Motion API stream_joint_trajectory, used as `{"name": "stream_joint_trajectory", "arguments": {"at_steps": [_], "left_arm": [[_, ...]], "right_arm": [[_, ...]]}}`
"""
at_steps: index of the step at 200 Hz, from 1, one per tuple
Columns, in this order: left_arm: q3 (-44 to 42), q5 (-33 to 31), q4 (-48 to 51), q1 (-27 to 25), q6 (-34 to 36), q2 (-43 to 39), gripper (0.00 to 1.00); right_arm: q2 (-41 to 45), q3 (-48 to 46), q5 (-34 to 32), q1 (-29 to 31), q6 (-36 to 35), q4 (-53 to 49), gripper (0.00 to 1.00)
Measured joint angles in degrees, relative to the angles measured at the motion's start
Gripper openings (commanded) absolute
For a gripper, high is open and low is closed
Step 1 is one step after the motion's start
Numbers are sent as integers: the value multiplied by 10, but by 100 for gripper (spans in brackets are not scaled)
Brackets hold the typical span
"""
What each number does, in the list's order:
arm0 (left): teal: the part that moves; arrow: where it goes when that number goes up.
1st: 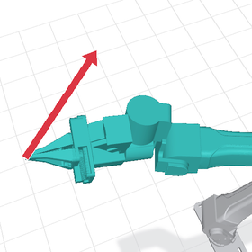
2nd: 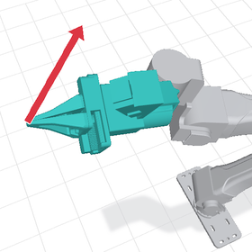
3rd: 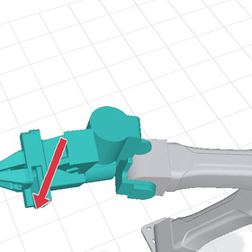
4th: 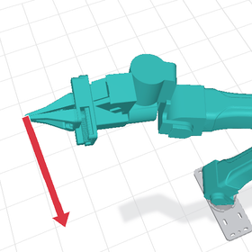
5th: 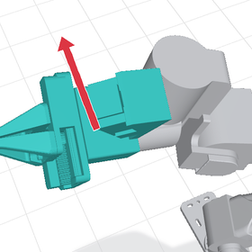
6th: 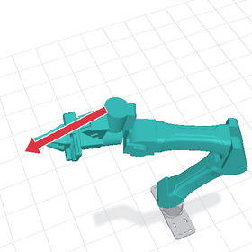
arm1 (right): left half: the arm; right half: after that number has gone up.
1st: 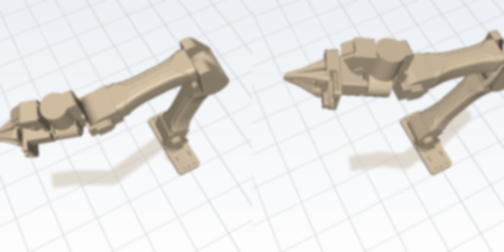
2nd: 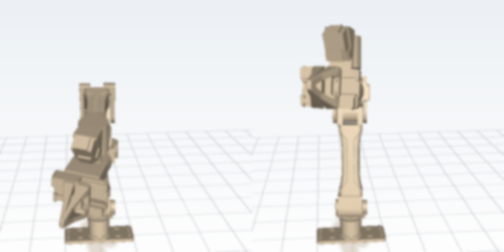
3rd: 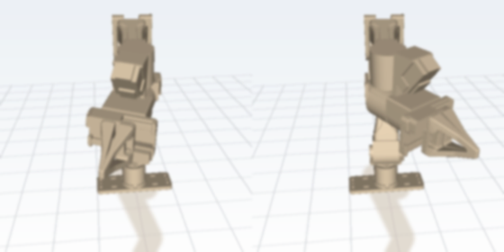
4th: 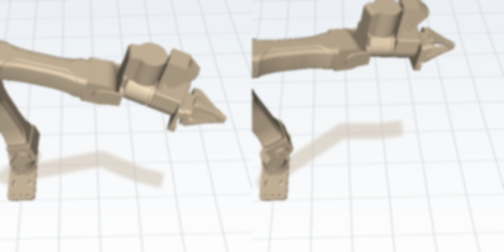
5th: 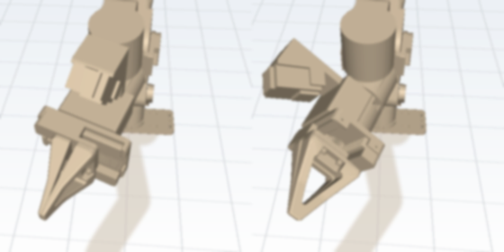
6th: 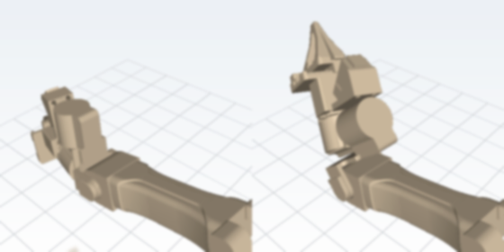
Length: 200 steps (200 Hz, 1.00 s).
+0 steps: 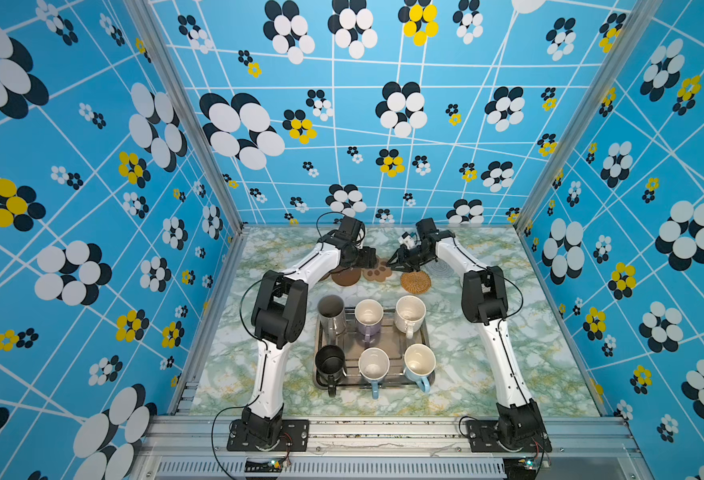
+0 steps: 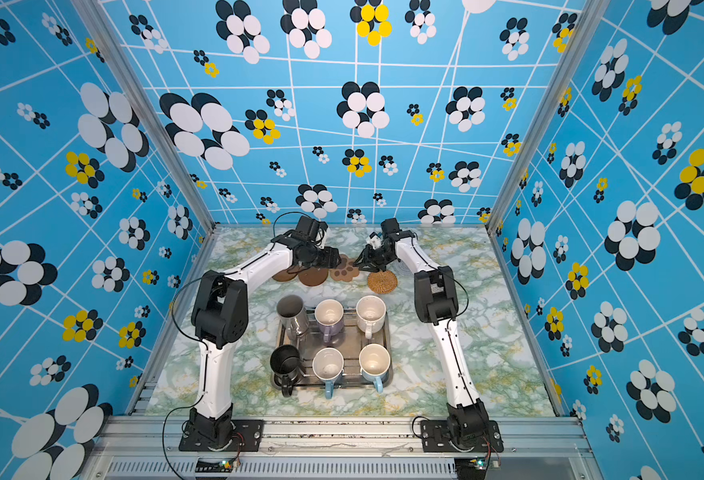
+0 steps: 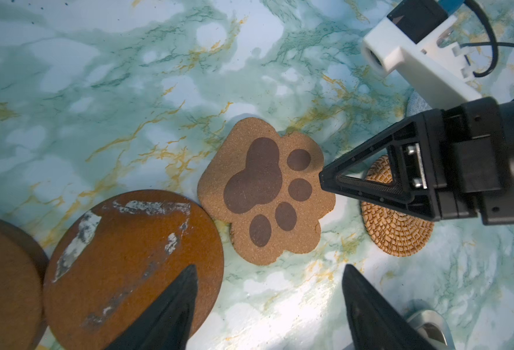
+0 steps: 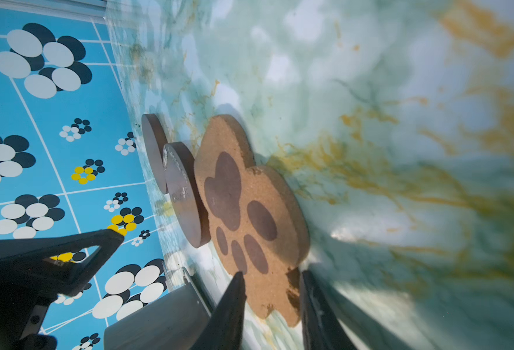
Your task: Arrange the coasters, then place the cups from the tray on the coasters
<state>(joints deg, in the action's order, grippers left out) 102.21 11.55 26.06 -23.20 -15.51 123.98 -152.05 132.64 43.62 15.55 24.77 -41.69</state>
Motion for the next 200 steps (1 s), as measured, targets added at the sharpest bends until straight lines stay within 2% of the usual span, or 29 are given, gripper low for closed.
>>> {"name": "stream_joint_trajectory", "arguments": {"at_steps": [53,99,133,170,200], "left_arm": [[-9,-22,2,16,0,-20,77],[20,-73,44,62,16,-26,80],[137,-121,99,94,47,5,80],[308,-165,162,103,84,121,79],[360,-183,203,103,103,202,77]], "right_arm": [[9,-19,0,8,8,16,34],[21,-34,-3,10,9,16,38],[35,-51,-17,11,9,14,39],[75,-94,-47,12,7,12,39],[118,-126,-63,12,5,14,39]]}}
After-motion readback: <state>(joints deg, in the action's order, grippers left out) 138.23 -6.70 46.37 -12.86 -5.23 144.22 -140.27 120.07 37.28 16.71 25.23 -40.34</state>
